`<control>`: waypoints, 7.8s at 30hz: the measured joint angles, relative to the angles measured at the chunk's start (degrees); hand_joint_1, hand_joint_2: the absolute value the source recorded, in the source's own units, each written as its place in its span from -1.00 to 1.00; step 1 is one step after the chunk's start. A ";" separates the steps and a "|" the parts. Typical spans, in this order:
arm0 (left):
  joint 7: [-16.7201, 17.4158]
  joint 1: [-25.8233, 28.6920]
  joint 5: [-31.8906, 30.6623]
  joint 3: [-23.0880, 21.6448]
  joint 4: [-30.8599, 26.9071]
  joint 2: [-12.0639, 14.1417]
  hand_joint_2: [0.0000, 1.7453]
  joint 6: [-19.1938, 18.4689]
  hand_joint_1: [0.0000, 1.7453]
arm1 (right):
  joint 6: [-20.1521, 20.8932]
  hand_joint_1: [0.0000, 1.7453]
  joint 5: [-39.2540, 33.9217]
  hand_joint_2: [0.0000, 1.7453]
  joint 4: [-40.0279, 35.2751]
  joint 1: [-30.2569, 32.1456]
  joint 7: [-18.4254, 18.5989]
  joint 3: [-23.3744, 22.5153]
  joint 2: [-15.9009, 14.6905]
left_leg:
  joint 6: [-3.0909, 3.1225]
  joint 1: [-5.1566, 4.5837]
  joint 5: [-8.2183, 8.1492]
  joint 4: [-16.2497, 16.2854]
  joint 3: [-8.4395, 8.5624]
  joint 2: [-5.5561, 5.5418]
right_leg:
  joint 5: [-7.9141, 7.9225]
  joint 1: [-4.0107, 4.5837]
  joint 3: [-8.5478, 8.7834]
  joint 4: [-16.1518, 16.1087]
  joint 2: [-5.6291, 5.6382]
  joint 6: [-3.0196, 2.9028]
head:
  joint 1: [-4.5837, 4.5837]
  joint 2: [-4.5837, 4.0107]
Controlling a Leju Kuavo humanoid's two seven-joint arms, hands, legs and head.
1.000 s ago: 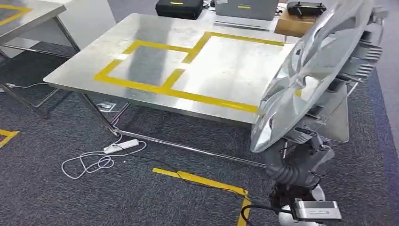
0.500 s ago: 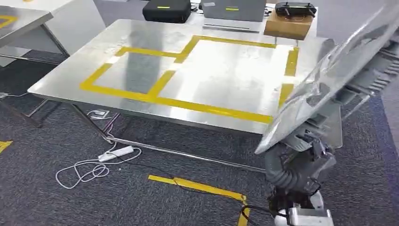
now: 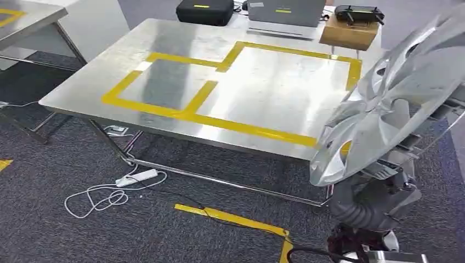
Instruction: Take the parts from the cabinet and place them on the table.
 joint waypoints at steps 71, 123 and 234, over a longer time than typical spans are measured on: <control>2.45 -0.52 -0.81 -0.26 0.15 0.37 1.00 -0.18 -1.00 | 0.07 1.00 0.28 1.00 -1.62 -1.55 0.65 -0.09 -1.31 | -2.80 0.72 -7.47 17.15 -8.29 0.45 | -2.16 0.13 3.59 -2.56 0.00 -2.72 | -0.11 0.00; -16.15 0.54 1.20 -4.20 -0.13 3.08 1.00 -28.96 -1.00 | 1.44 1.00 7.78 1.00 4.79 -1.67 5.18 -6.62 -2.32 | -0.59 0.04 -0.17 0.86 -0.85 0.38 | 0.06 0.52 0.88 -1.47 -0.12 -0.24 | 0.37 0.00; -12.05 -2.17 -8.20 -8.20 0.46 3.76 1.00 -36.44 -1.00 | 33.53 1.00 22.69 1.00 97.66 -53.95 35.65 13.71 5.56 | -2.95 1.66 2.32 0.60 -2.46 0.17 | 0.95 0.10 1.55 -3.50 -0.13 -0.59 | -0.20 0.00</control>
